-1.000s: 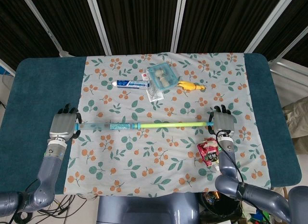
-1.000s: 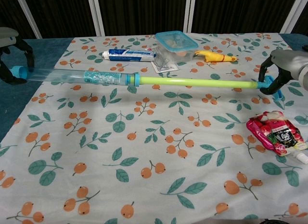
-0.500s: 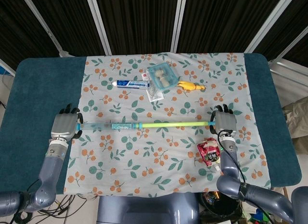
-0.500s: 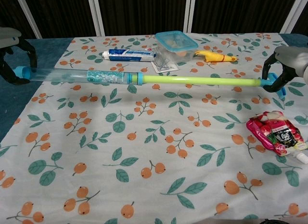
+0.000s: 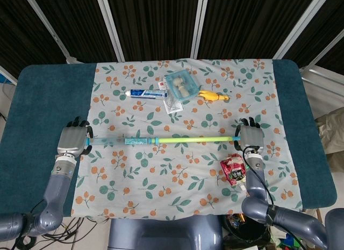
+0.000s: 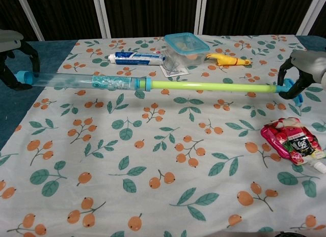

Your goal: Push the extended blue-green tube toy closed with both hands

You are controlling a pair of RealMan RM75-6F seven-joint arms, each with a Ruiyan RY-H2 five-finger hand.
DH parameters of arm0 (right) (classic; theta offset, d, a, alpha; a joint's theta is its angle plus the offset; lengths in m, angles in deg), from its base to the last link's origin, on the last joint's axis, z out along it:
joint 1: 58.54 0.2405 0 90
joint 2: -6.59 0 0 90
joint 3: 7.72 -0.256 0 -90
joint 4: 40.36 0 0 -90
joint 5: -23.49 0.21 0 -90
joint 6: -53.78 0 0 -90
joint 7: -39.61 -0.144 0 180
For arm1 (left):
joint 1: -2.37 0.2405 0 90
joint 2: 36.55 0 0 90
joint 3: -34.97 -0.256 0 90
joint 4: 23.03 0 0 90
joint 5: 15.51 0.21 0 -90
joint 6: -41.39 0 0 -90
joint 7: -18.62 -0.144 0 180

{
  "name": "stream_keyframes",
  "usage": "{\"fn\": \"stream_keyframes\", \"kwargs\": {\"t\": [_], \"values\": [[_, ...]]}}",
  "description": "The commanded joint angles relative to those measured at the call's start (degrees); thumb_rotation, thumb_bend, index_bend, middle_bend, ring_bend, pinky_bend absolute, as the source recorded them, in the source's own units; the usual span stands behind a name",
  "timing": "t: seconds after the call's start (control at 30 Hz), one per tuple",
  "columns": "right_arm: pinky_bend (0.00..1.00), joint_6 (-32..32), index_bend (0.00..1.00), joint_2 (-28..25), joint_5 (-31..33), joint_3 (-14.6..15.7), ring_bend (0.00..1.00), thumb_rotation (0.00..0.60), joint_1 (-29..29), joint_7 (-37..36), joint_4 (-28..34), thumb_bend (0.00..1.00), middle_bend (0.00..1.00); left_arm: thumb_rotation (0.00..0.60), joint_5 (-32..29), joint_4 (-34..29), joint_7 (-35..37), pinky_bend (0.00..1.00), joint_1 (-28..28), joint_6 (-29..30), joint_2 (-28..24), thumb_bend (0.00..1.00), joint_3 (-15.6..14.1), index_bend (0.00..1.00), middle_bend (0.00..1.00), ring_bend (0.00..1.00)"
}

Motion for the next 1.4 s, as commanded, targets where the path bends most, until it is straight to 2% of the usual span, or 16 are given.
{"fn": "stream_keyframes", "kwargs": {"t": [0.03, 0.4, 0.83, 1.4], "values": [[0.15, 0.09, 0.64, 0.03, -0.07, -0.03, 0.06, 0.6, 0.02, -0.03, 0.17, 0.39, 0.15, 0.6, -0.1, 0.06, 0.04, 0.18, -0.06, -0.06, 0.16, 0.32, 0.03, 0.56, 0.21, 0.05], [0.15, 0.99, 0.66, 0.43, -2.39, 0.15, 0.06, 0.6, 0.68, 0.07, 3.01, 0.39, 0.15, 0.6, -0.71, -0.79, -1.23, 0.18, -1.78, 0.25, 2.43, 0.32, 1.08, 0.56, 0.21, 0.05], [0.15, 2.53, 0.66, 0.74, -4.64, 0.94, 0.06, 0.6, 1.23, 1.07, 8.1, 0.39, 0.16, 0.6, -3.2, -2.24, -4.81, 0.18, -5.83, 2.01, 6.89, 0.32, 3.78, 0.56, 0.21, 0.05], [0.15, 3.62, 0.67, 1.22, -4.4, 1.1, 0.06, 0.6, 1.63, 1.83, 10.72, 0.39, 0.16, 0.6, -5.69, -1.49, -7.43, 0.18, -8.99, 4.36, 12.45, 0.32, 4.87, 0.56, 0.21, 0.05]]}}
